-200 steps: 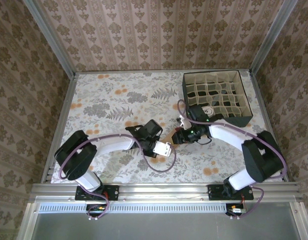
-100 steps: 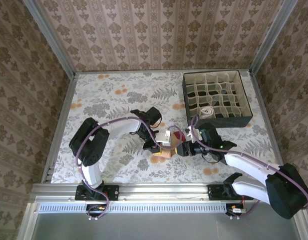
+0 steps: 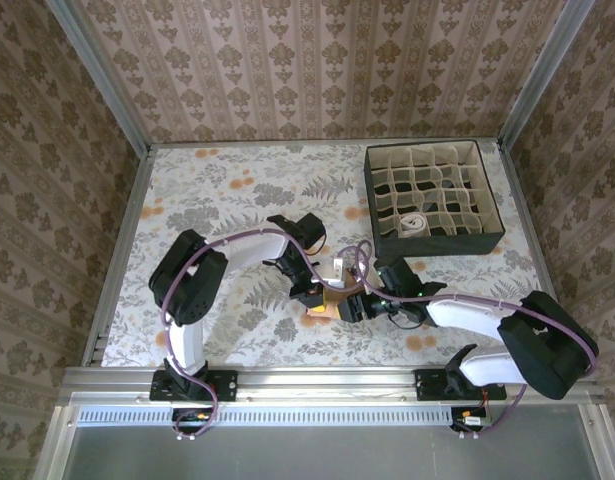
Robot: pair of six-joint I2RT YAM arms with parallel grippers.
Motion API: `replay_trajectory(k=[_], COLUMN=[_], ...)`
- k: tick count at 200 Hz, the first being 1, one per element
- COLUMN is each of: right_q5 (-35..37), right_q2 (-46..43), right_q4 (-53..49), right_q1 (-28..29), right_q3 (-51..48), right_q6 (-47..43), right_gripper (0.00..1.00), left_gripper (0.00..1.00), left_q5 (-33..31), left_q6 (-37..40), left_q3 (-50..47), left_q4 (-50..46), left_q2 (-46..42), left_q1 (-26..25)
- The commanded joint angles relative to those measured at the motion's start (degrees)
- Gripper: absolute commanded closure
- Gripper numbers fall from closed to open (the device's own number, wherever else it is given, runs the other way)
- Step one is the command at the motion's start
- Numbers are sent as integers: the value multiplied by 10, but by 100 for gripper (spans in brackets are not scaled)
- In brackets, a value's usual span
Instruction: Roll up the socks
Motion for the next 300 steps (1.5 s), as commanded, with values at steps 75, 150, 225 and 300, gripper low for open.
replay_trajectory(k=[75, 150, 225, 300], right_q5=[-22, 12, 11, 12], right_q2=[49, 62, 67, 72], right_q4=[19, -44, -57, -69], right_q1=[5, 4, 4, 4], right_q3=[22, 35, 39, 49], right_q6=[1, 15, 25, 25], right_gripper=[69, 98, 98, 98], left_gripper=[98, 59, 44, 41], left_q5=[45, 5, 23, 49], left_q6=[-71, -145, -241, -255], left_q3=[-31, -207, -405, -407], left_q4=[79, 342, 640, 656], left_q2=[5, -137, -265, -212], left_q1=[7, 17, 49, 19])
